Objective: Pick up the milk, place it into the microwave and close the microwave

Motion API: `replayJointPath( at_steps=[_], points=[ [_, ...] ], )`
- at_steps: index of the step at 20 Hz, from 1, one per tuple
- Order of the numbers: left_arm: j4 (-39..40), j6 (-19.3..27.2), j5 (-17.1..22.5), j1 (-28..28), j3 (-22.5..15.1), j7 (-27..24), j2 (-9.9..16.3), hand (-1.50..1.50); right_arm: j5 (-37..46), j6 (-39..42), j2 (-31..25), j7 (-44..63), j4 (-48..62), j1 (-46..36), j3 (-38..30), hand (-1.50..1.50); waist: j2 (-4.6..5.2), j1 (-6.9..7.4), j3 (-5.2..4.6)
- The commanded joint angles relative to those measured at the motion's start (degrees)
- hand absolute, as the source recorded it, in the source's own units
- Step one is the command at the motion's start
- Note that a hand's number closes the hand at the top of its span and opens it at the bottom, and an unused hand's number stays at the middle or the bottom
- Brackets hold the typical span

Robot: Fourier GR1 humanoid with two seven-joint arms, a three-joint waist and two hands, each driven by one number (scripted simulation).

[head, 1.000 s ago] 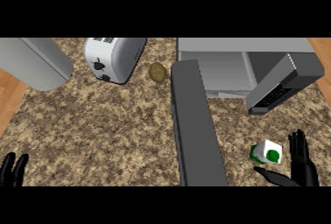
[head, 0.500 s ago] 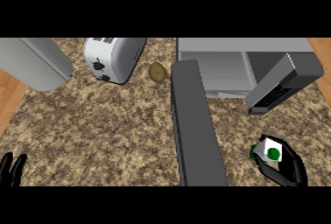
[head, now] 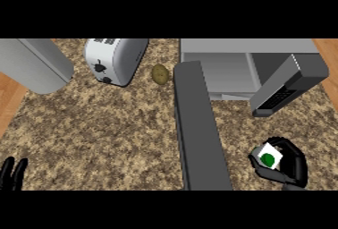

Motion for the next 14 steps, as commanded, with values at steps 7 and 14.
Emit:
replayJointPath(
  at_steps=[7, 14],
  points=[
    [0.2, -1.39, 0.99, 0.62, 0.81, -1.01, -0.21, -1.5, 0.32, 10.04, -5.8, -0.04, 3.26, -8.07, 2.81, 1.5, 0.01, 0.22, 0.0],
    [-3.06, -0.33, 2.51, 0.92, 1.13, 3.59, 0.07, -1.5, -4.2, 15.46, -4.82, 9.85, -12.94, -2.98, 6.77, 1.5, -0.22, -0.67, -0.05]
  ],
)
